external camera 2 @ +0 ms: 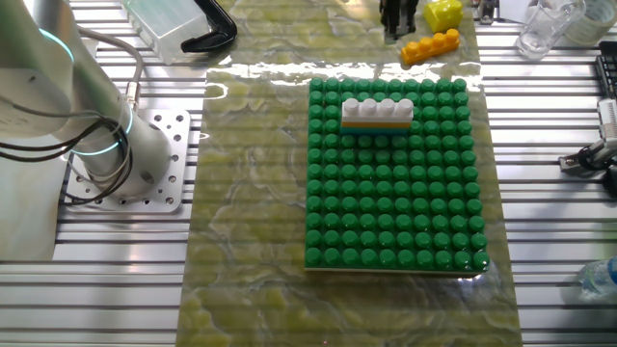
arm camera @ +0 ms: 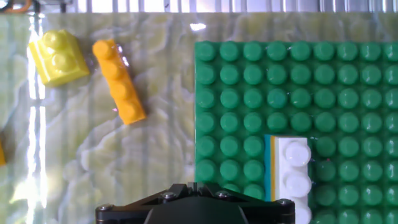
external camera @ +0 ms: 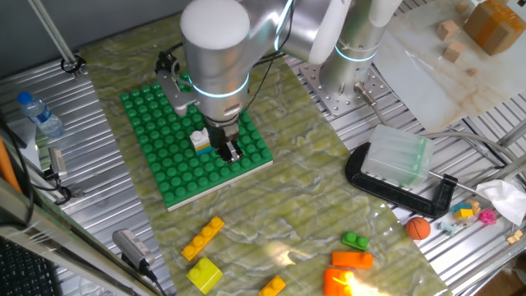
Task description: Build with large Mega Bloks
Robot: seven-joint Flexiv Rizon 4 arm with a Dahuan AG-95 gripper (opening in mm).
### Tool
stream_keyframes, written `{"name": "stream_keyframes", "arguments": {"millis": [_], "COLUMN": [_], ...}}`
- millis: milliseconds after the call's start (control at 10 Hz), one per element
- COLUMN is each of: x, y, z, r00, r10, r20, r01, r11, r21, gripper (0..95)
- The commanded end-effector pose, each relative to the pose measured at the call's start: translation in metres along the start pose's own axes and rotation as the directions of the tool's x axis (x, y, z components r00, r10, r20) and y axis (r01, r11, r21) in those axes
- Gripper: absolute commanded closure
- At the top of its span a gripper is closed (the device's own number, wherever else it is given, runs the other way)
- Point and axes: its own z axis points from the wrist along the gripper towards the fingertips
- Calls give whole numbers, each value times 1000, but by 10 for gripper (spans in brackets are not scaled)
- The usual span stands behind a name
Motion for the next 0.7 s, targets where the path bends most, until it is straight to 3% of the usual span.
{"name": "stream_keyframes", "arguments": {"millis": [100,300,400,500,700], "x": [-5,-24,-36,-43,-52], "y": [6,29,44,53,58], "z": [1,5,10,15,33], "r00": [988,990,990,990,992], "r10": [-133,-129,-132,-138,-121], "r20": [-74,-58,-48,-43,-23], "r01": [137,128,131,137,121], "r11": [990,992,991,990,992], "r21": [41,-14,-23,-20,-35], "gripper": [950,950,950,760,760]}}
